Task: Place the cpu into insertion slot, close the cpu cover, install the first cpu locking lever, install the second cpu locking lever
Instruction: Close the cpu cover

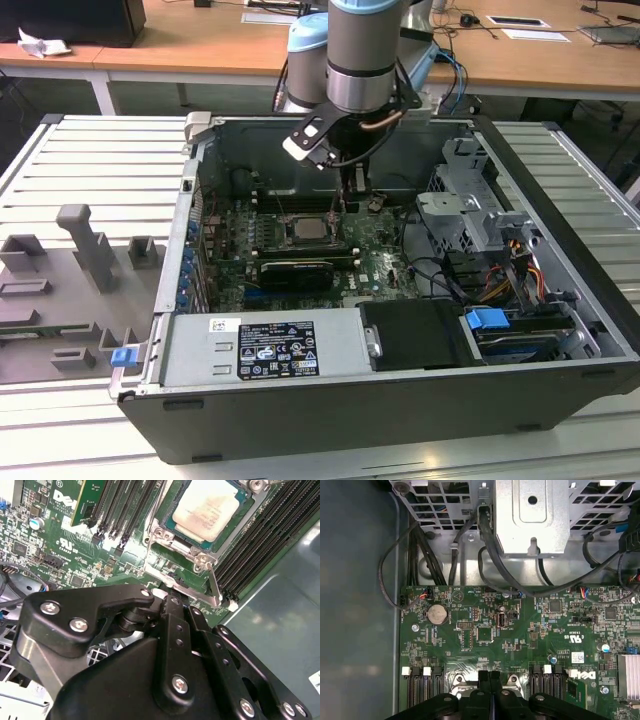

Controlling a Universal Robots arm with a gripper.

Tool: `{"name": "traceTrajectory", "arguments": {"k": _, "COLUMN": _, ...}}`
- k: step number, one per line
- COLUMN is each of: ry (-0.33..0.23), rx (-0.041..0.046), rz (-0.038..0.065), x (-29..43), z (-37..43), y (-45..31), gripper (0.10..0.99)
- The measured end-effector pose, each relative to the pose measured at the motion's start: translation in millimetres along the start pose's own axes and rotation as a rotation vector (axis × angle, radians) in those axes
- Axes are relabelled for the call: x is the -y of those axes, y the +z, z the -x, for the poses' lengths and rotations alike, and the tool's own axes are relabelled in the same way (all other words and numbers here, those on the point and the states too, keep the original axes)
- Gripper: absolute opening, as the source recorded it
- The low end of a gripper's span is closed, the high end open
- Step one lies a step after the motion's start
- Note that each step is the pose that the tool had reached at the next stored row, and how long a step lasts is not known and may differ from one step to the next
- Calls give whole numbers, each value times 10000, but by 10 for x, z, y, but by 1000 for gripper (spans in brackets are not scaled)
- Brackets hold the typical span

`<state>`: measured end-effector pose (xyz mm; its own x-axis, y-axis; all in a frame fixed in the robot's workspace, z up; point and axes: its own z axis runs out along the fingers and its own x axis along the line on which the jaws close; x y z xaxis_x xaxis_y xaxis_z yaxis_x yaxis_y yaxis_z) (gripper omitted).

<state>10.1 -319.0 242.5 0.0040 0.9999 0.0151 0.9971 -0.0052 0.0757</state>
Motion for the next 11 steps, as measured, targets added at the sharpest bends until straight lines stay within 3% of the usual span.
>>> {"name": "traceTrajectory", "arguments": {"k": 5, "ry": 0, "rx": 0, "rz": 1, "x": 42, "z": 0, "y": -3, "gripper": 106}}
{"name": "traceTrajectory", "arguments": {"k": 11, "ry": -3, "rx": 0, "rz": 0, "x": 176, "z": 1, "y": 13, "gripper": 106}}
